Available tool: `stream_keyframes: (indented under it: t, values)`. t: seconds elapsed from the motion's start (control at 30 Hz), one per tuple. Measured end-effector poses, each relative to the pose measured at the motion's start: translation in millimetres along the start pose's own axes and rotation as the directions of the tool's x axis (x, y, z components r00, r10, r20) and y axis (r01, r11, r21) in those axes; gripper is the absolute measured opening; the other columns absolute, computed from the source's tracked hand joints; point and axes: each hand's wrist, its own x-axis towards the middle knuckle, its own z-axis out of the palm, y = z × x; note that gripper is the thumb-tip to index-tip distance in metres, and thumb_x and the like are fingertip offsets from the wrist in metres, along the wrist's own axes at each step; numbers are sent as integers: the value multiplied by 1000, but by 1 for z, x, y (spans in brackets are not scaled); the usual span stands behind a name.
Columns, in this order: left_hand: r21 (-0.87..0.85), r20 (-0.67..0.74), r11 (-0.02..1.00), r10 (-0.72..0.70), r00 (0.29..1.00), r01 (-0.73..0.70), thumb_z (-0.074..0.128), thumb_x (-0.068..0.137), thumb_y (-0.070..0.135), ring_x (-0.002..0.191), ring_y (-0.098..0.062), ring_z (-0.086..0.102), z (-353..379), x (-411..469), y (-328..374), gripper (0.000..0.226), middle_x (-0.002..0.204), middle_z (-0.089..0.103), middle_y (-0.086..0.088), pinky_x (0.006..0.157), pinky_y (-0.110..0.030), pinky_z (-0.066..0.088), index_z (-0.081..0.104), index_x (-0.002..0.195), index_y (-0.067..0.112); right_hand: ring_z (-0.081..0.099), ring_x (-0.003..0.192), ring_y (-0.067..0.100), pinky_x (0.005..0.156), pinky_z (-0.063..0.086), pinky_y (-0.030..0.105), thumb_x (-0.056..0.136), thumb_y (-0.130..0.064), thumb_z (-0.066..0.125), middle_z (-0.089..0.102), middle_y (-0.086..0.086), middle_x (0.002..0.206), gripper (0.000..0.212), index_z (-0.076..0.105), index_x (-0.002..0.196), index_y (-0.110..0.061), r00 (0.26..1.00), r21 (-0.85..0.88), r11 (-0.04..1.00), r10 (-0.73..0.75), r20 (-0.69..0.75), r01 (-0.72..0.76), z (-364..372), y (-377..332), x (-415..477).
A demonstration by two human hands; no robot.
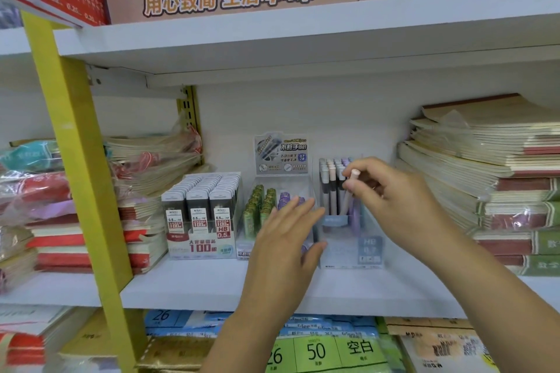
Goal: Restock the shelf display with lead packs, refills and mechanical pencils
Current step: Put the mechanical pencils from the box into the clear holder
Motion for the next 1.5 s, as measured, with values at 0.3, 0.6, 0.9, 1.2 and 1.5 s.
stream_keyframes:
  t: [0.3, 0.6, 0.9, 1.2, 1.5]
  values:
    - [-47, -26, 999, -6, 1000, 5, 69, 92, 29, 142, 3, 28, 6, -5, -4, 55, 143, 34, 29, 121, -35, 25, 47, 142, 38, 62, 70, 6, 69, 45, 24, 91, -18, 63, 71, -4, 74, 21, 44, 96, -27, 1000, 77, 997, -1, -24, 3, 2, 1, 4]
    - [-62, -54, 998, -1, 999, -3, 69, 92, 28, 140, 7, 27, 8, -5, -7, 53, 141, 37, 30, 121, -33, 26, 49, 141, 39, 31, 102, 8, 83, 26, 21, 89, -25, 62, 43, -7, 97, 16, 66, 104, -30, 979, -175, 982, -107, -176, 76, 17, 14, 9]
    - [-135, -12, 991, -16, 1000, 14, 65, 95, 29, 140, 18, 17, 4, -7, -6, 56, 142, 26, 41, 121, -25, 22, 41, 142, 46, 27, 126, 17, 100, 21, 26, 95, -26, 55, 45, 2, 132, 30, 63, 122, -38, 998, -256, 966, 15, -61, -30, 21, 26, 10]
    - [-115, -94, 993, -16, 995, 5, 67, 93, 20, 103, 6, 47, -19, -69, 12, 37, 111, 56, 25, 92, -3, 34, 62, 129, 28, 55, 96, 8, 81, 43, 16, 97, -12, 50, 59, -4, 109, 28, 58, 120, -25, 984, 62, 991, -113, -138, 122, -5, -11, -48]
    - [-199, 525, 893, -252, 813, 405, 63, 95, 19, 90, 0, 60, 38, -242, -11, 24, 106, 62, 19, 73, -7, 45, 66, 117, 30, 56, 69, 7, 57, 41, 14, 95, -17, 55, 62, -11, 86, 30, 58, 94, -47, 852, 100, 911, 329, 408, -400, 68, 47, -274]
